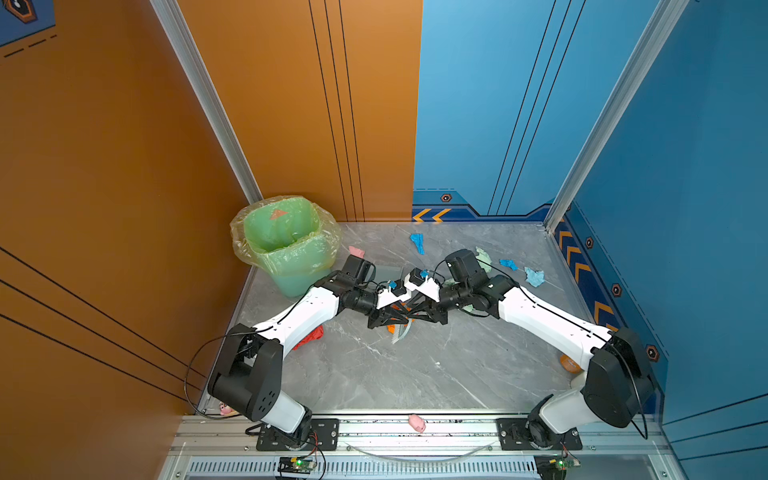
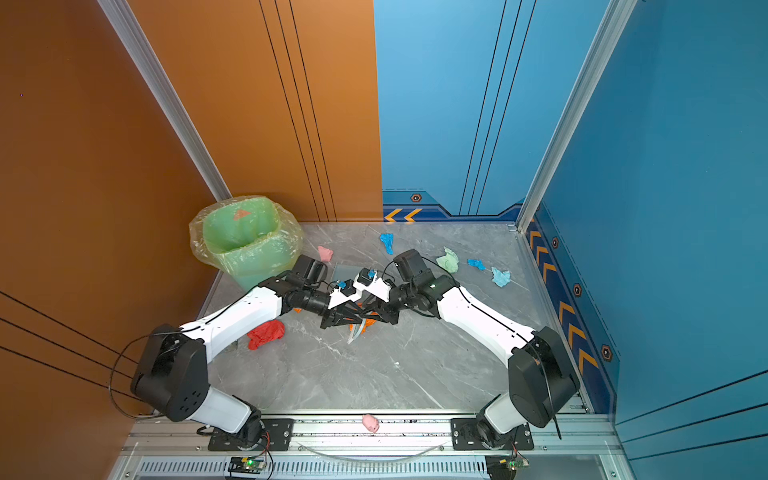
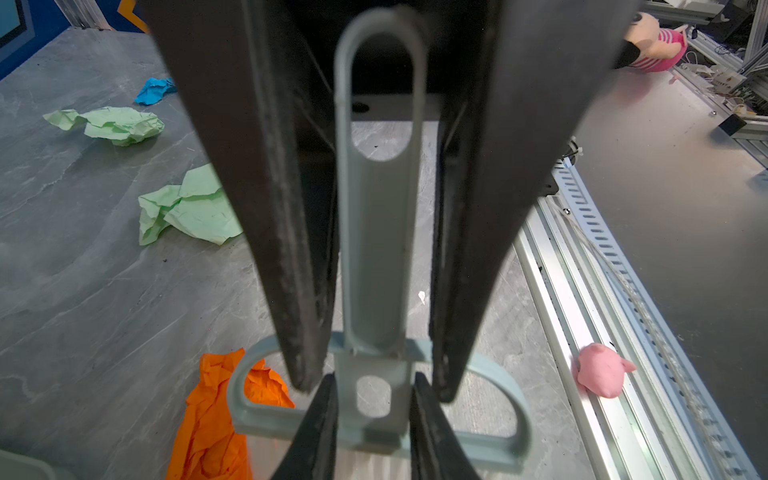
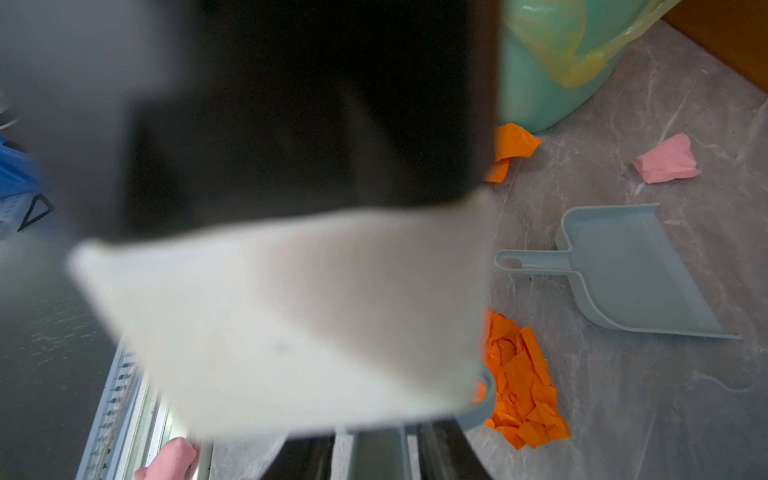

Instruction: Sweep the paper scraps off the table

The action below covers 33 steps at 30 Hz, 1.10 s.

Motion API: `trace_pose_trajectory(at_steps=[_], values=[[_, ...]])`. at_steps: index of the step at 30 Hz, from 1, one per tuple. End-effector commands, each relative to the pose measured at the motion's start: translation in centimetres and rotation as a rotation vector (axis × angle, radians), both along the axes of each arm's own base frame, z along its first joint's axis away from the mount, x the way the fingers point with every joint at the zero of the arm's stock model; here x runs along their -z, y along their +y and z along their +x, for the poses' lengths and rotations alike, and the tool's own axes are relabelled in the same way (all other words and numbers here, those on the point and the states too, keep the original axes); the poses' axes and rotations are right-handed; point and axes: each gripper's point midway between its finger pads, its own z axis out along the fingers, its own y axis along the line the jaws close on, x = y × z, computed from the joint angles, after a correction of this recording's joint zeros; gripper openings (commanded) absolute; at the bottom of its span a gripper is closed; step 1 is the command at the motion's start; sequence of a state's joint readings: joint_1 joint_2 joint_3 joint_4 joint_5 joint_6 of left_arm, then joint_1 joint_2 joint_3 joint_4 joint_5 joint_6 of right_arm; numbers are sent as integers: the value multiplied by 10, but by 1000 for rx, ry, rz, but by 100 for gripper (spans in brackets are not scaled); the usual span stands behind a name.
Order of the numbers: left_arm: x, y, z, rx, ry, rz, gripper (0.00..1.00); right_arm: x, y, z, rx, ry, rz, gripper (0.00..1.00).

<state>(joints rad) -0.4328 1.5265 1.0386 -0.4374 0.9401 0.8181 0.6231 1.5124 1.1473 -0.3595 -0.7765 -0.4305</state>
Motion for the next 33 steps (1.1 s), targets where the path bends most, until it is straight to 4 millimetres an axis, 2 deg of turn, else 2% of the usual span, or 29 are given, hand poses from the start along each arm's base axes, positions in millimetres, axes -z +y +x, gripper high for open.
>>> trace_pose_trajectory(at_steps=[1, 19, 33], values=[[-9, 0, -5, 14, 21, -34, 0, 6, -3, -6, 3, 10, -28, 33], [-10, 3, -6, 4, 20, -17, 0, 12, -5, -9, -11, 12, -60, 32], [-10, 3, -5, 4, 25, -19, 0, 19, -4, -9, -25, 12, -94, 20]])
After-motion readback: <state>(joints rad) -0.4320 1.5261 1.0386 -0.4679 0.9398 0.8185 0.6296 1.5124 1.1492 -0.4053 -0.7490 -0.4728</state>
